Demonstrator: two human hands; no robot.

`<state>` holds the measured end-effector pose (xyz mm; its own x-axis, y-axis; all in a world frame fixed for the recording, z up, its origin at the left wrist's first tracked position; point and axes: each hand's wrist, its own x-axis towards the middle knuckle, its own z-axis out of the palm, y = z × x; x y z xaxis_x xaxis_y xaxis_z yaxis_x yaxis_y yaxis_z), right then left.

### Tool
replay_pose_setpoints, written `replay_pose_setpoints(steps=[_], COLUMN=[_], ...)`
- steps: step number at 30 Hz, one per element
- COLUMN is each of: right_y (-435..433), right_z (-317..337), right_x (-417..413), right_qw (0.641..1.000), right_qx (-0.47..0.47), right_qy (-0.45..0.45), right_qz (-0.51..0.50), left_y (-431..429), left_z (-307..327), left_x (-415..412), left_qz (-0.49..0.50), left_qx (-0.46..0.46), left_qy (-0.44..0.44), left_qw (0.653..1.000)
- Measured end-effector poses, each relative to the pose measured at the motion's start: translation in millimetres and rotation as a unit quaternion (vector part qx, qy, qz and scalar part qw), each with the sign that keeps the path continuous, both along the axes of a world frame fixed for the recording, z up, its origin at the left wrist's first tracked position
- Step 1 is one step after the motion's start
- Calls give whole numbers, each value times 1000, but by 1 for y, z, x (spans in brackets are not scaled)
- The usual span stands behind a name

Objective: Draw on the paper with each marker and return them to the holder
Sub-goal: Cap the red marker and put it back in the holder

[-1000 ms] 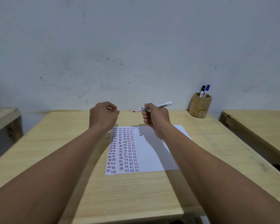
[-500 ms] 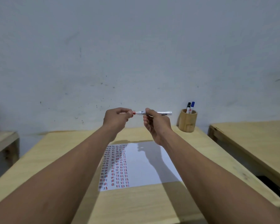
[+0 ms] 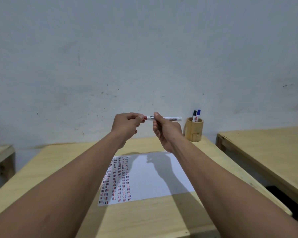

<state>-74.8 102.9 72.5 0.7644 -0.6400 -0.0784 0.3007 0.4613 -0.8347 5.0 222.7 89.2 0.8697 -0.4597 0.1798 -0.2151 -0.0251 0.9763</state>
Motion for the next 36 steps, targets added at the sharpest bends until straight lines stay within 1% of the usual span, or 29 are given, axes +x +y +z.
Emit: replay_pose_setpoints(steps=[3, 6, 9, 12, 14, 16, 18, 20, 23, 27, 30, 33, 36], right_y=[2, 5, 2, -4, -12, -20, -30, -42, -67, -106, -138, -169, -197], right_z=[-1, -1, -2, 2, 6, 9, 11, 11, 10, 9, 7, 6, 8], right_x=[2, 9, 13, 8, 3, -3, -7, -12, -15, -20, -21, -16, -9], right_qw=[1000, 996, 991, 982, 963, 933, 894, 872, 857, 835, 829, 829, 819], right_qx=[1, 7, -35, -138, -219, -308, -393, -436, -459, -486, -488, -483, -492], right_qy=[22, 50, 69, 95, 136, 167, 198, 211, 220, 233, 238, 238, 242], right_qz=[-17, -74, -106, -87, -84, -85, -83, -77, -77, -111, -136, -147, -169], left_y=[-3, -10, -16, -21, -26, -32, -41, -53, -74, -109, -138, -170, -202], left_z=[-3, -9, -9, 0, 7, 13, 17, 20, 22, 14, -2, -21, -45], left_x=[0, -1, -3, -6, -7, -5, -5, -7, -10, -8, -3, -1, 5], left_qz=[0, 21, 43, 60, 66, 64, 60, 54, 39, 49, 42, 21, -6], left_qx=[5, 16, 21, 37, 46, 42, 41, 40, 31, 16, 44, 90, 143], left_qy=[-15, -47, -79, -130, -152, -154, -157, -159, -151, -110, -110, -142, -172], left_qw=[1000, 999, 996, 989, 985, 985, 985, 985, 987, 993, 992, 985, 975])
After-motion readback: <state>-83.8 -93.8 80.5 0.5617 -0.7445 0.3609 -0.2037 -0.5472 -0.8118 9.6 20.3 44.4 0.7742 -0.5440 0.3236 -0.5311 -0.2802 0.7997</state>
